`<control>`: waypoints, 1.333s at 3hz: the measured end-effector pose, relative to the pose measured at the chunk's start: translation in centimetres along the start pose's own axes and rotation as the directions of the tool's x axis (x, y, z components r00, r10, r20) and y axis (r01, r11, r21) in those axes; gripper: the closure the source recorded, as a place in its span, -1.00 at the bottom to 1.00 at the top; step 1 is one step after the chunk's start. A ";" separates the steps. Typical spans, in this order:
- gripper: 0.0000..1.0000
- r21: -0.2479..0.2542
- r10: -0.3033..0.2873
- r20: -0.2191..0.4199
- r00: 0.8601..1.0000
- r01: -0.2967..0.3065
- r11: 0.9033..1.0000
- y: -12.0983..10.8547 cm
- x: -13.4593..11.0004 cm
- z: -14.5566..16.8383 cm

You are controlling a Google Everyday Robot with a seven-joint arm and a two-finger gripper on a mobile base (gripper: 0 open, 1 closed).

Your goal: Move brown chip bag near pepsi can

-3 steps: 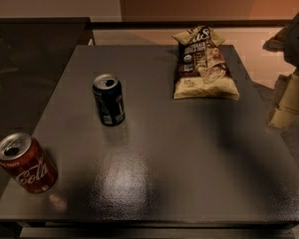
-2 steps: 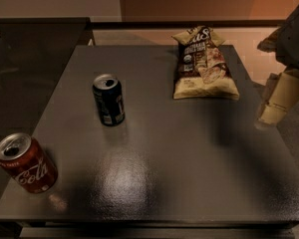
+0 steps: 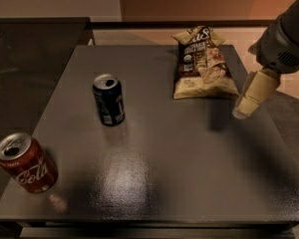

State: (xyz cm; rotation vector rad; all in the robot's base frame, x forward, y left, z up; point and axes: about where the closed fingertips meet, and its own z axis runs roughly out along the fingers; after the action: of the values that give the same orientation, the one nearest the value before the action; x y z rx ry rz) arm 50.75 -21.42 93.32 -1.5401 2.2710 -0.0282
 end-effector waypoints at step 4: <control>-1.00 0.100 0.302 0.150 0.941 -0.318 0.943 -10.7 -1.2 6.8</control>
Offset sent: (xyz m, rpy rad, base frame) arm 0.1214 -0.0464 -0.0203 0.1624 -0.1630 -0.3534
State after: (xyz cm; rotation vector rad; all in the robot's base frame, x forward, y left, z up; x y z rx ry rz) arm 62.89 -23.18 89.93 -1.0753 2.3309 0.0214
